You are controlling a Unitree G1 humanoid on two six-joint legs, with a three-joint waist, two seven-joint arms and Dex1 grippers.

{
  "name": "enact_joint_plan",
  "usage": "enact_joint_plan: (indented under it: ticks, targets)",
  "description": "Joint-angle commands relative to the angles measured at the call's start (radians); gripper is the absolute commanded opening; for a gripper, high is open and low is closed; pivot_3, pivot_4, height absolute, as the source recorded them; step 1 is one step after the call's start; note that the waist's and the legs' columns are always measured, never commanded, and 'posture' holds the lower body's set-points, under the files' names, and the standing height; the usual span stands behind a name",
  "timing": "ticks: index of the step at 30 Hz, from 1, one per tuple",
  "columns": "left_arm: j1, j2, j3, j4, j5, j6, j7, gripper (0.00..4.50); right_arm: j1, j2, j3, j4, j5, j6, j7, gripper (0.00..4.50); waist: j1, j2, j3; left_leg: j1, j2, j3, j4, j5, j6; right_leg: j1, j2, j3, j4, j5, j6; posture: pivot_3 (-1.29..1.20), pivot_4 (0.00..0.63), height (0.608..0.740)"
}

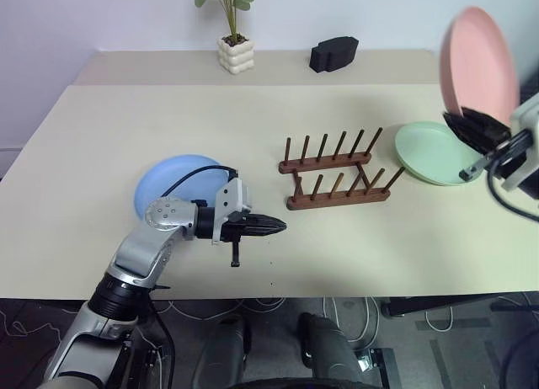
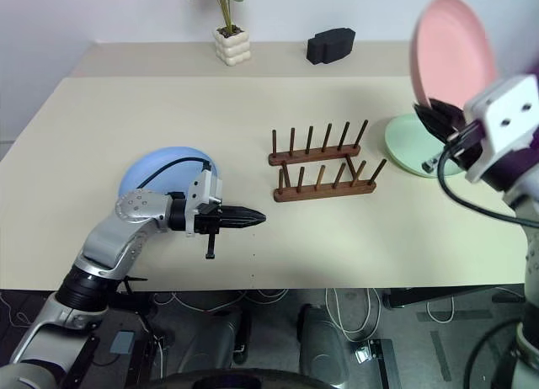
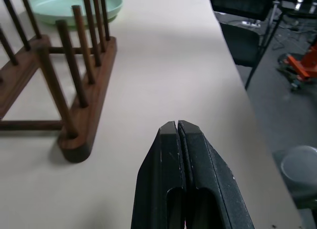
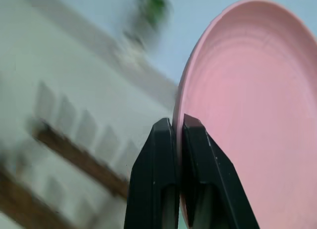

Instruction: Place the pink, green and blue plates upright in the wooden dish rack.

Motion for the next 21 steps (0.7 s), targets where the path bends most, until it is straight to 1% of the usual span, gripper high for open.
enact_joint_plan:
  ticks: [1, 5, 11, 12, 18, 21]
  targets:
    - [-0.009, -0.008, 0.004, -0.006, 0.009, -0.036, 0.011, 0.00, -0.053, 0.012, -0.028, 0.030, 0.179, 0.073, 0.032, 0.04, 0.001, 0.000, 0.000, 0.000, 0.000, 0.000, 0.000, 0.000, 0.000, 0.000, 0.000, 0.000, 0.000, 0.000, 0.000, 0.00, 0.150, 0.736]
    - [0.026, 0.001, 0.019, -0.025, 0.008, -0.042, 0.032, 0.00, -0.116, 0.027, -0.062, 0.158, 0.423, 0.202, 0.065, 0.04, -0.002, 0.000, 0.000, 0.000, 0.000, 0.000, 0.000, 0.000, 0.000, 0.000, -0.001, 0.001, 0.000, 0.000, 0.000, 0.00, 0.150, 0.736]
    - [0.059, 0.014, 0.033, -0.051, 0.003, -0.044, 0.057, 0.00, -0.156, 0.022, -0.075, 0.284, 0.613, 0.310, 0.074, 0.04, -0.003, 0.000, 0.000, 0.001, 0.001, 0.000, 0.000, 0.000, 0.000, 0.000, -0.001, 0.001, 0.001, 0.000, 0.000, 0.00, 0.150, 0.736]
    - [0.061, 0.015, 0.034, -0.053, 0.002, -0.045, 0.059, 0.00, -0.157, 0.020, -0.073, 0.294, 0.628, 0.319, 0.074, 0.04, -0.003, 0.000, 0.000, 0.000, 0.000, 0.000, 0.000, 0.000, 0.000, 0.000, -0.001, 0.001, 0.001, 0.000, 0.000, 0.00, 0.150, 0.736]
    - [0.076, 0.022, 0.038, -0.062, 0.000, -0.047, 0.071, 0.00, -0.157, 0.019, -0.030, 0.373, 0.602, 0.325, 0.105, 0.04, -0.003, 0.001, 0.000, 0.000, 0.000, 0.001, 0.000, 0.000, 0.000, 0.000, -0.001, 0.001, 0.000, 0.000, 0.000, 0.00, 0.150, 0.736]
    - [0.080, 0.025, 0.040, -0.062, -0.001, -0.049, 0.072, 0.00, -0.158, 0.019, -0.012, 0.412, 0.571, 0.310, 0.117, 0.04, -0.003, 0.001, 0.000, 0.000, 0.000, 0.001, 0.000, 0.000, 0.000, 0.000, -0.001, 0.001, 0.001, 0.000, 0.000, 0.00, 0.150, 0.736]
